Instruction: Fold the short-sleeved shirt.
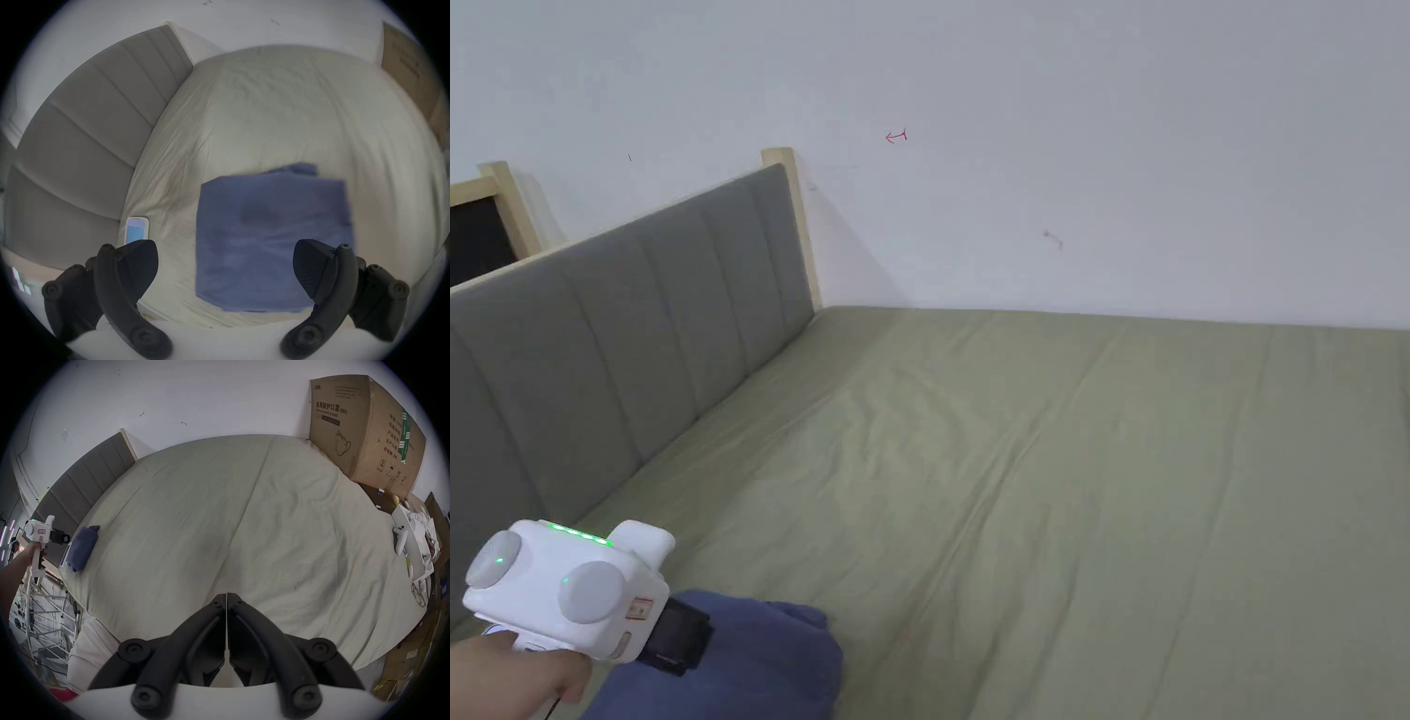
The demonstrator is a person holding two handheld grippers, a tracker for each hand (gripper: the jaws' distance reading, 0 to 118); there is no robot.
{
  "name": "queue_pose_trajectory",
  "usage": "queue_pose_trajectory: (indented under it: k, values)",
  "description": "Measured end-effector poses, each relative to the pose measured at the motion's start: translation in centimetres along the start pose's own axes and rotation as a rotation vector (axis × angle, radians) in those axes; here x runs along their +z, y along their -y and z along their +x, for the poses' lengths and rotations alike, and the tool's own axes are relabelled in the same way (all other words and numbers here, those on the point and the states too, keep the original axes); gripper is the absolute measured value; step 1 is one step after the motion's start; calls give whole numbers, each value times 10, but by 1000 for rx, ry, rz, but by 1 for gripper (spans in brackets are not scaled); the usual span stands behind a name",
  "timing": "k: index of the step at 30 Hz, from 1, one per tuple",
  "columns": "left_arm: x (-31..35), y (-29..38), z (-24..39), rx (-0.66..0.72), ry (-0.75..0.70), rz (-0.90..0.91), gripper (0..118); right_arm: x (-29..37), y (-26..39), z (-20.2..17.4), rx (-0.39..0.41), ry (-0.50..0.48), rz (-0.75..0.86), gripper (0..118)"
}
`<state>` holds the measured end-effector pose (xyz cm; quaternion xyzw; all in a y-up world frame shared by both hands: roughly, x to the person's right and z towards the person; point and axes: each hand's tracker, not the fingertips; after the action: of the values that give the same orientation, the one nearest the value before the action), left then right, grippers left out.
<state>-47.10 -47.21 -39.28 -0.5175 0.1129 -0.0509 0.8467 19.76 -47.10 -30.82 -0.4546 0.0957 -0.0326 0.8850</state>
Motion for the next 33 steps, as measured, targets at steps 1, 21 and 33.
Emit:
queue_pose_trajectory:
  k: [1,21,33]
  values:
    - [16,3,4,42,42,61,114,3,-2,0,0,-1,11,0]
    - [238,92,291,59,496,929,0,117,-13,-20,77,-9,519,0]
    - [240,116,325,96,178,1186,0,111,15,-35,143,297,978,0]
